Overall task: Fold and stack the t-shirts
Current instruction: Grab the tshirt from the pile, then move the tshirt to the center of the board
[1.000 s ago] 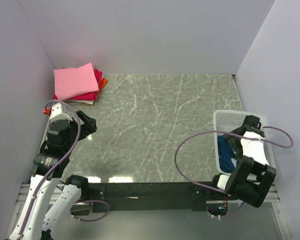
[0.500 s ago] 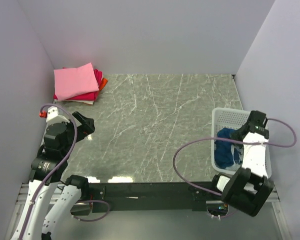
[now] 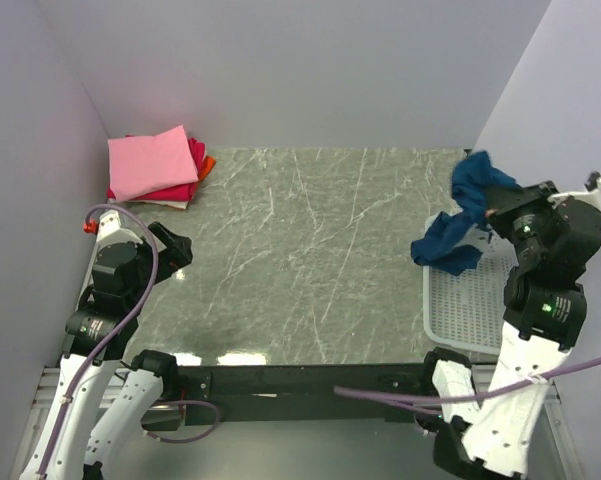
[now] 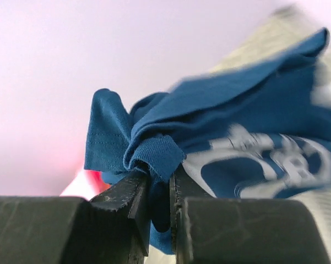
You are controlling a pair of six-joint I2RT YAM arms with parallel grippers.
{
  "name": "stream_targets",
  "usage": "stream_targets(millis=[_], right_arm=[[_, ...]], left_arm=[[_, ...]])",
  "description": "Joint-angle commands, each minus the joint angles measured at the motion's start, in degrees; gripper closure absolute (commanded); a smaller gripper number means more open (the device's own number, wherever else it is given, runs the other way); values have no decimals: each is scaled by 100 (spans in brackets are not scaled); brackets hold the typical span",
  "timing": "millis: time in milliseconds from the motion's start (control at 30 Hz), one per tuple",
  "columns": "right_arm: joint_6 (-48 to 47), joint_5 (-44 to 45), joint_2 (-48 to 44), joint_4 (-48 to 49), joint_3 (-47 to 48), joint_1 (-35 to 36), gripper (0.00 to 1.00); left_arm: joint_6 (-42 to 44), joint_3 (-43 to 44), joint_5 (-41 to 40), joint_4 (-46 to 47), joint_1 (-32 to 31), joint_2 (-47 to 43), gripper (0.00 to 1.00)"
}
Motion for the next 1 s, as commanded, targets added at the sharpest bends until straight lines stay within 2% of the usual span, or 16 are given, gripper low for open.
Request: stream_targets(millis=[0, 33, 100, 133, 233, 267, 400, 500, 533, 567, 600, 667, 700, 733, 867, 967], right_arm=[[393, -483, 212, 615, 339, 943, 100], [402, -151, 352, 624, 627, 1739, 100], [393, 80, 572, 537, 1128, 2359, 100], [419, 212, 825, 484, 1314, 2945, 100], [288, 589, 1353, 273, 2149, 3835, 100], [148, 800, 1486, 263, 2351, 4430, 100], [94, 802, 2110, 298, 3213, 5331, 100], [252, 749, 2357, 491, 3049, 5586, 100], [287, 819, 2331, 535, 2899, 5613, 92], [453, 967, 2296, 501, 2741, 5614, 79], [559, 1578, 2243, 309, 2348, 5614, 56], [884, 2258, 2015, 27, 1898, 5587, 40], [894, 2783, 1927, -131, 1443, 5579, 19], [877, 2945, 1761, -176, 1213, 5561, 13], [753, 3385, 1645, -614, 341, 5543, 12], [648, 2974, 1750, -739, -142, 5561, 11]], left_arm=[[34, 46, 85, 203, -10, 6, 1], [77, 64, 76, 203, -10, 6, 1], [95, 81, 40, 202, -10, 24, 1], [78, 90, 40, 203, -19, 24, 1], [-27, 81, 128, 238, -28, 33, 1], [-54, 81, 181, 229, -19, 33, 1], [-107, 46, 190, 168, -19, -2, 1], [-89, 90, 59, 19, -19, -2, 1], [-80, 108, 41, -26, -19, -11, 0], [-80, 125, -3, -61, -19, -20, 1], [-98, 143, -47, -87, -19, -29, 1], [-107, 143, -65, -96, -19, -81, 1], [-107, 143, -56, -88, -19, -90, 1], [-124, 134, -65, -96, -19, -108, 1], [-230, 3, -30, -53, -10, -108, 1], [-361, -155, 188, 79, -19, 41, 1]])
